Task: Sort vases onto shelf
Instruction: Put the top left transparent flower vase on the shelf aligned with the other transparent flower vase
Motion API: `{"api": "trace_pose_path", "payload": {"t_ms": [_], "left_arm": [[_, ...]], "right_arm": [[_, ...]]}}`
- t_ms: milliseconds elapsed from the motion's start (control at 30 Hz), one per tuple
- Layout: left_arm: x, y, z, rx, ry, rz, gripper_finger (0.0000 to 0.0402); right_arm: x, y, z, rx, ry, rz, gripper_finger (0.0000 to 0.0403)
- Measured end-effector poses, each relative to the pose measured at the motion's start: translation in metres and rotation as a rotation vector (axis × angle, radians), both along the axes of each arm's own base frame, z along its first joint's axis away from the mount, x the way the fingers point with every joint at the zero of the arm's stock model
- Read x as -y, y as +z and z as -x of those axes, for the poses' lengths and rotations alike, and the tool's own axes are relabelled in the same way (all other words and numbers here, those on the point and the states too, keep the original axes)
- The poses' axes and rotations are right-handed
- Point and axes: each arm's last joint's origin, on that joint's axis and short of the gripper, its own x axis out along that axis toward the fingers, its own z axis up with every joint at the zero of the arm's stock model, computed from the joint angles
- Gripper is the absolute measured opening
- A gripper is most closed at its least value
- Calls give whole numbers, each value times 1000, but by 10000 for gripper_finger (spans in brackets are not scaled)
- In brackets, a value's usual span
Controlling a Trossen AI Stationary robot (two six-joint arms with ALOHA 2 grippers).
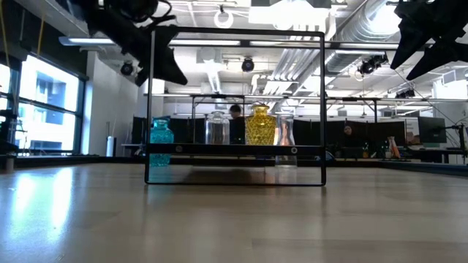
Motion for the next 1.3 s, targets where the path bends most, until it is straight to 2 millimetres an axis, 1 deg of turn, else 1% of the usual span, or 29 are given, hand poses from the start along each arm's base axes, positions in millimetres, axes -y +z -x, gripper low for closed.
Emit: {"api": "trace_pose_path", "payload": {"t_ms": [167, 267, 400, 567, 700, 867, 1000, 1167, 1300], "left_arm": [[3, -19, -1, -46, 28, 26, 0], [1, -26, -5, -62, 38, 44, 0], [-4, -41, -13, -91, 59, 87, 0], [-10, -56, -26, -86, 63, 108, 0], [-13, -63, -32, -74, 71, 117, 0], [-16, -70, -34, -97, 78, 127, 0], [-23, -73, -35, -82, 111, 122, 0], [-33, -74, -36, -16, 160, 134, 0], [-36, -77, -39, -1, 164, 141, 0]], "right_arm": [[0, 0, 0, -1, -1, 1, 243], [0, 0, 0, 0, -1, 1, 243], [0, 0, 0, -2, 2, 3, 243], [0, 0, 0, -2, 3, 3, 243], [0, 0, 0, -2, 3, 2, 243], [0, 0, 0, -3, 5, 3, 243], [0, 0, 0, -4, 6, 4, 243], [0, 0, 0, -4, 6, 3, 243], [0, 0, 0, -4, 6, 3, 243]]}}
